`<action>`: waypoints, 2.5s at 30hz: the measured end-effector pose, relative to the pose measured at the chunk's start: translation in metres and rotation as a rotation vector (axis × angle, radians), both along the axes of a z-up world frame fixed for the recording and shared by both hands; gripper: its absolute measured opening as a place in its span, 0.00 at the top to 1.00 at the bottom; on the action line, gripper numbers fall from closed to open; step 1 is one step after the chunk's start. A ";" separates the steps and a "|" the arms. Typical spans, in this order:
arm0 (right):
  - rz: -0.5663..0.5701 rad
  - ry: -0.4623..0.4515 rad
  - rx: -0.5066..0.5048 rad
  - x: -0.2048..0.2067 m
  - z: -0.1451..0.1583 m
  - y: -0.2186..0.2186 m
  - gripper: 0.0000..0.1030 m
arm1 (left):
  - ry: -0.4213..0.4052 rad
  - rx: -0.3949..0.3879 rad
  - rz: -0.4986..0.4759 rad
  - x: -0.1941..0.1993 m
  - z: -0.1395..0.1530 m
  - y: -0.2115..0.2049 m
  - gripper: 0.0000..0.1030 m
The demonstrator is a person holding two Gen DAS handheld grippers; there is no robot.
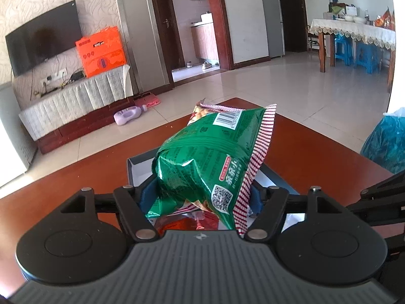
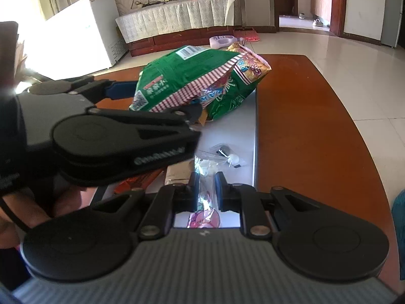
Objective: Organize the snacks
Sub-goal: 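Carry the chip bag in left gripper and stick packet in right gripper over the box, then open left gripper to drop the chip bag in the box while right gripper releases the stick packet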
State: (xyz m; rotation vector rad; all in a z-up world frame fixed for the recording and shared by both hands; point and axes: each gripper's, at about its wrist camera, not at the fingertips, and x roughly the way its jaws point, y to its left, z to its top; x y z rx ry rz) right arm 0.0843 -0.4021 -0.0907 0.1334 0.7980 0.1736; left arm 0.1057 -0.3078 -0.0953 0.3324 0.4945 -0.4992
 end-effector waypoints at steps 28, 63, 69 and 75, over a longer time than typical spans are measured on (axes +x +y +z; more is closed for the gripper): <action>0.009 0.003 -0.081 0.015 -0.008 0.021 0.83 | 0.059 -0.205 -0.002 -0.029 0.025 0.074 0.10; 0.000 0.085 -0.039 0.010 -0.017 0.007 0.73 | 0.040 -0.172 0.037 -0.069 0.043 0.077 0.03; -0.024 0.075 -0.041 -0.002 -0.013 0.005 0.64 | -0.017 -0.058 0.122 -0.080 0.049 0.069 0.01; -0.041 0.050 -0.049 -0.020 -0.008 0.004 0.54 | -0.087 0.063 0.161 -0.100 0.048 0.061 0.01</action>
